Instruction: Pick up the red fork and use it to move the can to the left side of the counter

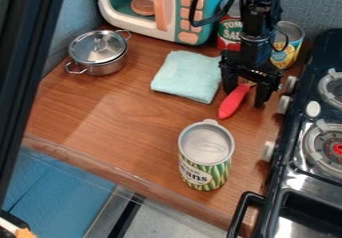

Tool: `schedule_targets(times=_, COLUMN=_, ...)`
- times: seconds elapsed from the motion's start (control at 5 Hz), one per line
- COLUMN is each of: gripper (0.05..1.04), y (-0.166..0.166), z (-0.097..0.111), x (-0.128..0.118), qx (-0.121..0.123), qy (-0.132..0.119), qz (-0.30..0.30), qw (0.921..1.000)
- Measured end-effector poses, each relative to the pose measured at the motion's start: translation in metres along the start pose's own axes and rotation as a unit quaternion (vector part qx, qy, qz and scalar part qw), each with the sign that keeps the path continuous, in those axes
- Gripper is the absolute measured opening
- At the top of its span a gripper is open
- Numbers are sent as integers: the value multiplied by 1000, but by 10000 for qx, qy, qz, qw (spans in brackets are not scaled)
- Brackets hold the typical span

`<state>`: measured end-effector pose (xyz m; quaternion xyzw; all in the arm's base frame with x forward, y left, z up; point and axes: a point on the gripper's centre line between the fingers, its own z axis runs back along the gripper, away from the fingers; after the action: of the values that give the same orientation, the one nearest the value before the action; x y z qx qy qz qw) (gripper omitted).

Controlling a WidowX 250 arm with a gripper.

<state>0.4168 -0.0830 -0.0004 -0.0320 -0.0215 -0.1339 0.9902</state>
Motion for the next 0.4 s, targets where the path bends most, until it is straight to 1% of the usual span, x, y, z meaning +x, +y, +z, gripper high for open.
schedule_targets(times=0.4, gripper=410, y=-1, z=-2, x=-2, qx=33, qy=53, qz=-105, qw=9999)
